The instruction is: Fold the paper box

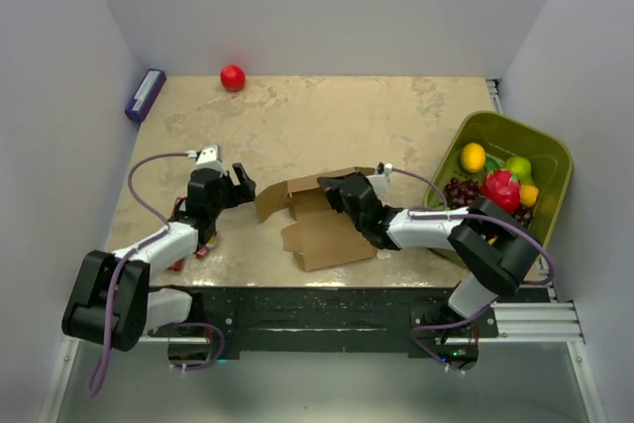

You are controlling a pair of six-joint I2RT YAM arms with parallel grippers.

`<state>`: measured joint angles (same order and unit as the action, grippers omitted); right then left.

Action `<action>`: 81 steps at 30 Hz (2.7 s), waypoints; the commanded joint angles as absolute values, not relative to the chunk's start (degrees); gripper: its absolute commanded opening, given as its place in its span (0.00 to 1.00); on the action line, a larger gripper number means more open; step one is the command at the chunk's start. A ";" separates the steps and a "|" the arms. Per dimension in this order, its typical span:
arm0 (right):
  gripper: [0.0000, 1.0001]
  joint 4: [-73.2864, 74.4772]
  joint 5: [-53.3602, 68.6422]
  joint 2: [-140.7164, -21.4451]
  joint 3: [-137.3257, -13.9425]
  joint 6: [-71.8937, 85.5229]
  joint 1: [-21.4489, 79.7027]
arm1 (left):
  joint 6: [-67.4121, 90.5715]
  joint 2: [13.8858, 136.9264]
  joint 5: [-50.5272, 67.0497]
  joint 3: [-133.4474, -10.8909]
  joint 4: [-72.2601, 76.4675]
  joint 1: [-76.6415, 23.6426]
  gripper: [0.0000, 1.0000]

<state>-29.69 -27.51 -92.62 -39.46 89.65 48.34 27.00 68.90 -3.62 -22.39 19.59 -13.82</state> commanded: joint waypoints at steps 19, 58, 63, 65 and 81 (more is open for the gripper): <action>0.00 -29.88 -29.88 -90.26 -37.53 85.78 48.16 | 17.05 81.56 14.94 -27.86 27.86 -17.31 0.80; 0.00 -47.46 -27.77 -88.42 -25.23 76.64 48.25 | 12.31 79.28 10.38 -16.52 46.49 -32.60 0.74; 0.00 -48.60 -27.77 -87.63 -23.21 75.85 48.16 | 11.51 79.28 7.13 -16.00 47.63 -34.71 0.73; 0.00 -48.69 -27.69 -87.63 -23.03 75.94 48.16 | 11.08 79.71 6.16 -16.08 48.08 -35.86 0.73; 0.00 -47.99 -28.48 -86.05 -20.21 74.62 48.25 | 12.83 81.65 -3.25 -15.38 54.39 -41.83 0.73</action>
<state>-53.01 -26.48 -86.78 -21.21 78.96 48.18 11.44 81.17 0.73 -16.12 46.09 -41.04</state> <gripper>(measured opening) 0.033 0.715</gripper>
